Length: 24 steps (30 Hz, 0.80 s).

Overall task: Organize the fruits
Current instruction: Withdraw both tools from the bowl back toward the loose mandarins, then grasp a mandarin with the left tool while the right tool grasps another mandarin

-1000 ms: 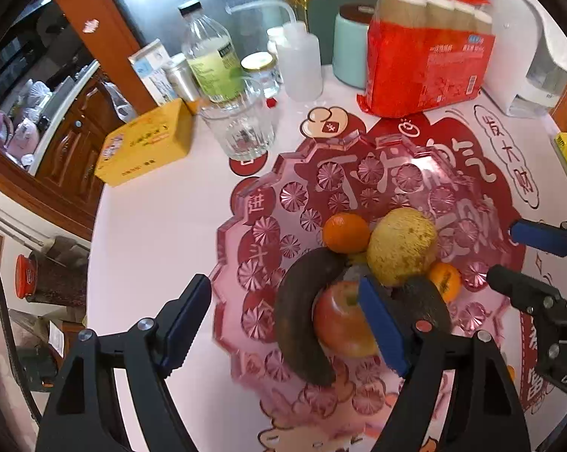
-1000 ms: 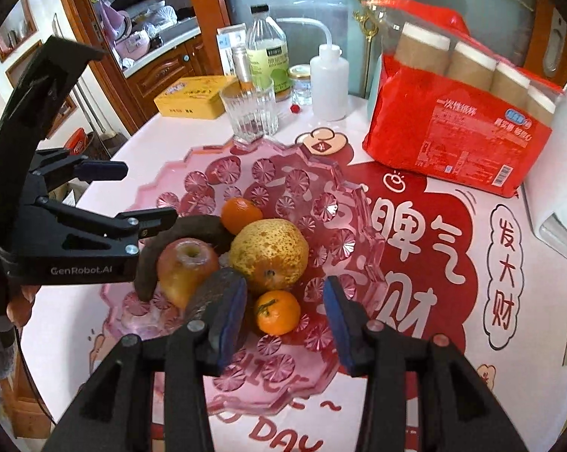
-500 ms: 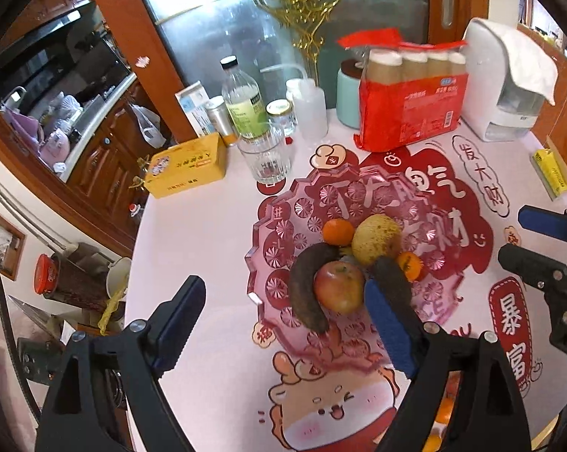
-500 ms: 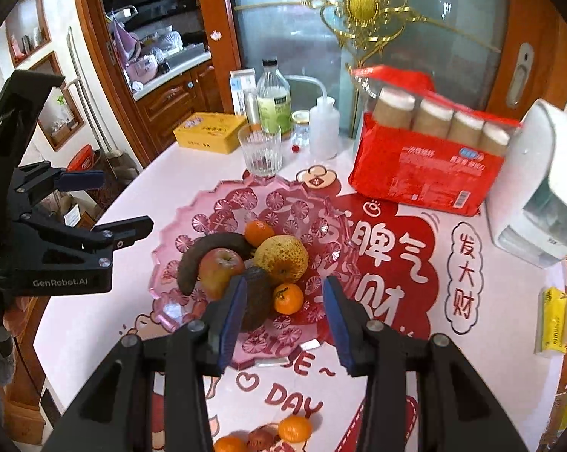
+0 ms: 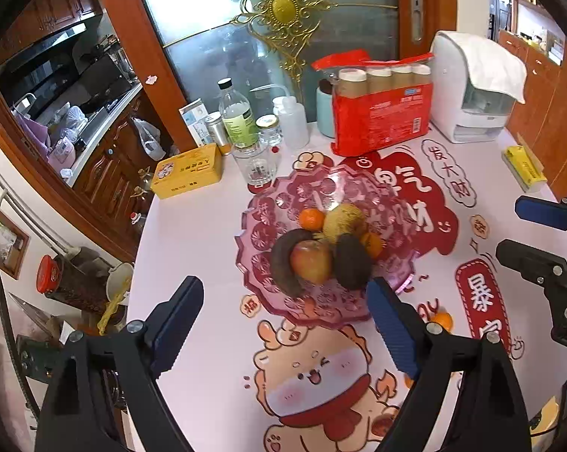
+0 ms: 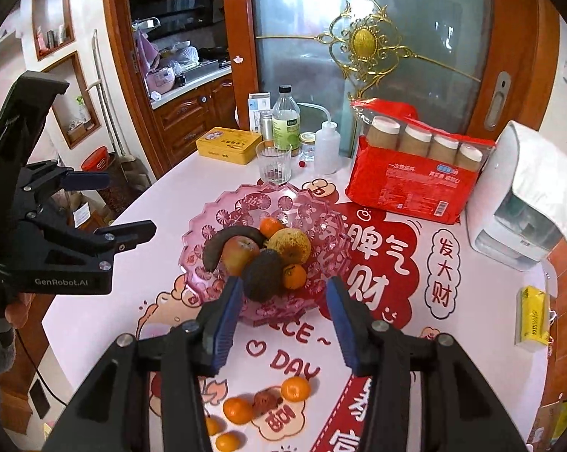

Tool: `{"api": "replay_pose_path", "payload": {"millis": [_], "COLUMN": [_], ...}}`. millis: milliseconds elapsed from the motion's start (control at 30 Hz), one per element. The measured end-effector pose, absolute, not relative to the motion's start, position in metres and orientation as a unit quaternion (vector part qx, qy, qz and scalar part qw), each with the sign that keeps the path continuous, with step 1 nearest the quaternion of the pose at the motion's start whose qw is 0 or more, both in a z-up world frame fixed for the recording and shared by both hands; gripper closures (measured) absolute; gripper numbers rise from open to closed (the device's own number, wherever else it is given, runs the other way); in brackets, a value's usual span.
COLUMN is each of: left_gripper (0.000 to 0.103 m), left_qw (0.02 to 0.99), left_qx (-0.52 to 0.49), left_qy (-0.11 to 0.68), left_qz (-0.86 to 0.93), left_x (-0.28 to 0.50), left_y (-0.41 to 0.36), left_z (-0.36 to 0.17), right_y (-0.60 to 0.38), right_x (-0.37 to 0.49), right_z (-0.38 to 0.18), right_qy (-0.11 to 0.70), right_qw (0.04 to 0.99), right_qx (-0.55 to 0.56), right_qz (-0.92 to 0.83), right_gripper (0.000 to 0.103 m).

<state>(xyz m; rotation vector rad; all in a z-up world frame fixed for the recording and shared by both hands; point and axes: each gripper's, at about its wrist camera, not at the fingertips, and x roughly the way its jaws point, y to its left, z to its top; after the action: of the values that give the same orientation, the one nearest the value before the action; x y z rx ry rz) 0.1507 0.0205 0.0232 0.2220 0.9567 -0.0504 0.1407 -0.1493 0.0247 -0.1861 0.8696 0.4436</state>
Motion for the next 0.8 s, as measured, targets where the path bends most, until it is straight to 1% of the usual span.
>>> {"api": "replay_pose_path", "payload": {"millis": [233,467,667,800], "left_gripper": [0.015,0.014,0.013,0.012], "left_qw": [0.885,0.889,0.888,0.877], "left_qx": [0.102,0.103,0.103,0.100], "left_qy": [0.452,0.443,0.445,0.466], "left_qz": [-0.039,-0.052,-0.061,-0.069], "left_x": [0.120,0.095,0.077,0.070], "left_y": [0.008,-0.009,-0.030,-0.043], "left_z": [0.021,0.008,-0.020,-0.053], "right_y": [-0.161,-0.172,-0.185,-0.195], "right_x": [0.113,0.096,0.084,0.082], "right_z": [0.028,0.017,-0.001,-0.024], "right_qy": [0.409,0.412,0.422,0.437], "right_qw": [0.883,0.884,0.883,0.880], "right_qx": [-0.087,-0.076,-0.056,-0.050], "right_qz": [0.214,0.207,0.196,0.178], "right_gripper": [0.054,0.053,0.053,0.053]}}
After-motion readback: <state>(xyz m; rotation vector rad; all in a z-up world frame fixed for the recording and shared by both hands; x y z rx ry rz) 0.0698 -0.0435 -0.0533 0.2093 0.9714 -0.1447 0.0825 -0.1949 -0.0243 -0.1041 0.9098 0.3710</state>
